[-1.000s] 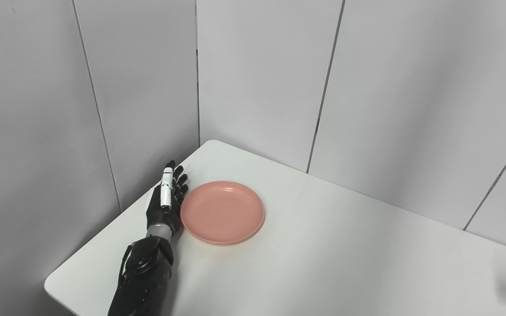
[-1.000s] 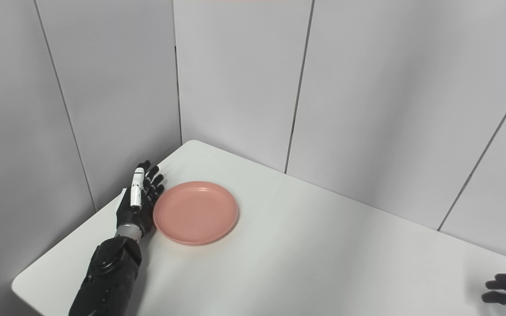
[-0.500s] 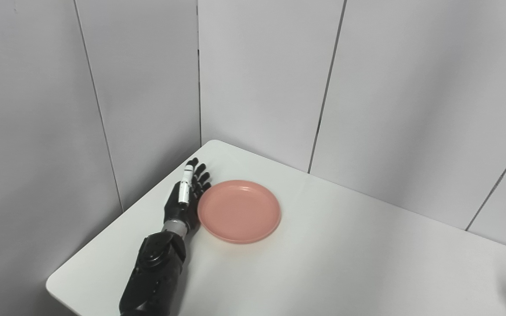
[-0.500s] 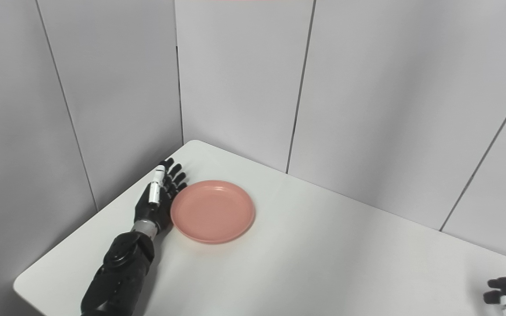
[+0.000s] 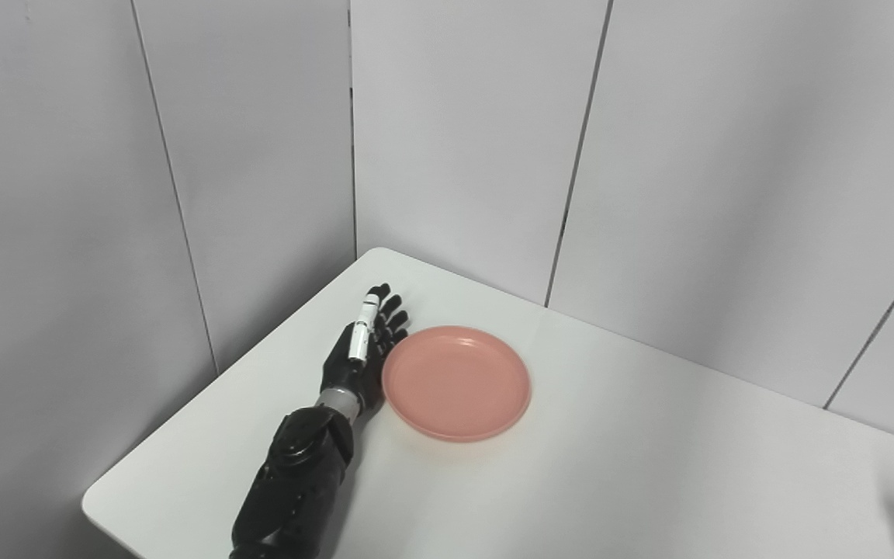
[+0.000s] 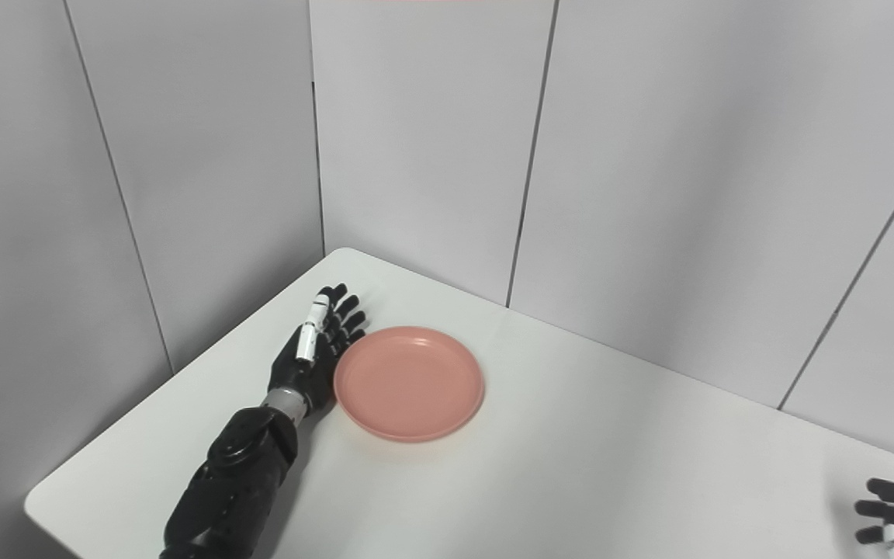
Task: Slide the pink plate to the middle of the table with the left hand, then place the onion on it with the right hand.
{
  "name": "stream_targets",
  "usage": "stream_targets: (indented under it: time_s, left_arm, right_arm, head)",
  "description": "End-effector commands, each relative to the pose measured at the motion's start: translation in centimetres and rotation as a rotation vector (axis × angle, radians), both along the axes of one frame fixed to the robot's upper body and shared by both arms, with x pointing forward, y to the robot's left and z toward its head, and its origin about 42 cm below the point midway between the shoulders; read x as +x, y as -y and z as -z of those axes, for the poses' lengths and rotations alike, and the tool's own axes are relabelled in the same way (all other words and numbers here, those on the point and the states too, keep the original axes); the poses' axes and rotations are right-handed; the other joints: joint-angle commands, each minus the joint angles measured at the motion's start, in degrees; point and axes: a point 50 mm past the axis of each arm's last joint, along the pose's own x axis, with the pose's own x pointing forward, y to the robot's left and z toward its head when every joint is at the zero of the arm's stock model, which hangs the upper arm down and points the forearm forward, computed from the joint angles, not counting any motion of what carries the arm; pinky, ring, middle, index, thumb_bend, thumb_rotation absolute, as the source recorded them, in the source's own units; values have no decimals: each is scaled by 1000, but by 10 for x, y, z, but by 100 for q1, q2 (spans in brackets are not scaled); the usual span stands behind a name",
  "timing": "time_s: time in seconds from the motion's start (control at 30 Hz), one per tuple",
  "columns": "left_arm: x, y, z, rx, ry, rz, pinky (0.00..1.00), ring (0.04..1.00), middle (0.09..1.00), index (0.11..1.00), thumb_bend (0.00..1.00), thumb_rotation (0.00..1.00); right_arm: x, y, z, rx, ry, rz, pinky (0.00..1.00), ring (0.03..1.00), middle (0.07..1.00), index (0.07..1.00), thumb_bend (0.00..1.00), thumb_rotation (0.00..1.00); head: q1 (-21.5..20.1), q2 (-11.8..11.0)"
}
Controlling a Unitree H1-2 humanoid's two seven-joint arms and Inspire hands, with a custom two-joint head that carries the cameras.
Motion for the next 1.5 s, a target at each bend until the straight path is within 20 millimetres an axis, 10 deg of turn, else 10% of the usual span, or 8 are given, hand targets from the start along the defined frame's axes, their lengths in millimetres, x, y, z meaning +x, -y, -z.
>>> stream_targets:
  time_s: [0.0, 0.17, 0.23, 0.27, 0.3, 0.43, 1.17, 1.47]
  left_arm:
    - [14, 19, -5, 4, -24, 72, 984, 979, 986, 981, 364, 1000]
    - [22, 33, -10, 8, -23, 119, 967, 972, 977, 972, 372, 1000]
    - [25, 40, -12, 12, -18, 144, 968, 973, 977, 974, 378, 1000]
    - [26, 44, -13, 16, -15, 157, 962, 968, 972, 969, 381, 1000]
    - [28, 49, -14, 15, -13, 175, 957, 963, 968, 966, 384, 1000]
    - [31, 65, -17, -4, -22, 215, 924, 938, 947, 952, 378, 1000]
    - [30, 131, -11, -19, -69, 389, 932, 944, 948, 951, 397, 1000]
    - [24, 146, -7, -42, -74, 417, 951, 961, 965, 963, 393, 1000]
  right_arm:
    - [-69, -15, 98, 71, -280, 25, 418, 433, 537, 522, 491, 0]
    - [-70, -18, 97, 75, -278, 27, 425, 428, 534, 495, 494, 0]
    - [-71, -19, 96, 73, -275, 25, 426, 596, 689, 489, 470, 0]
    - [-72, -20, 96, 71, -274, 25, 354, 629, 723, 489, 485, 86]
    - [-72, -21, 95, 71, -272, 24, 304, 681, 771, 587, 741, 502]
    - [-74, -25, 92, 72, -269, 27, 309, 727, 808, 702, 984, 874]
    - [-91, -56, 57, 127, -219, 7, 746, 908, 952, 931, 989, 985]
    - [-110, -70, 20, 126, -172, 24, 985, 979, 995, 987, 627, 1000]
  head:
    - [-43, 23]
    - [-198, 111]
    - [-285, 159]
    - [-285, 159]
    - [-341, 191]
    - [-486, 275]
    - [-1760, 472]
    - [-2221, 464]
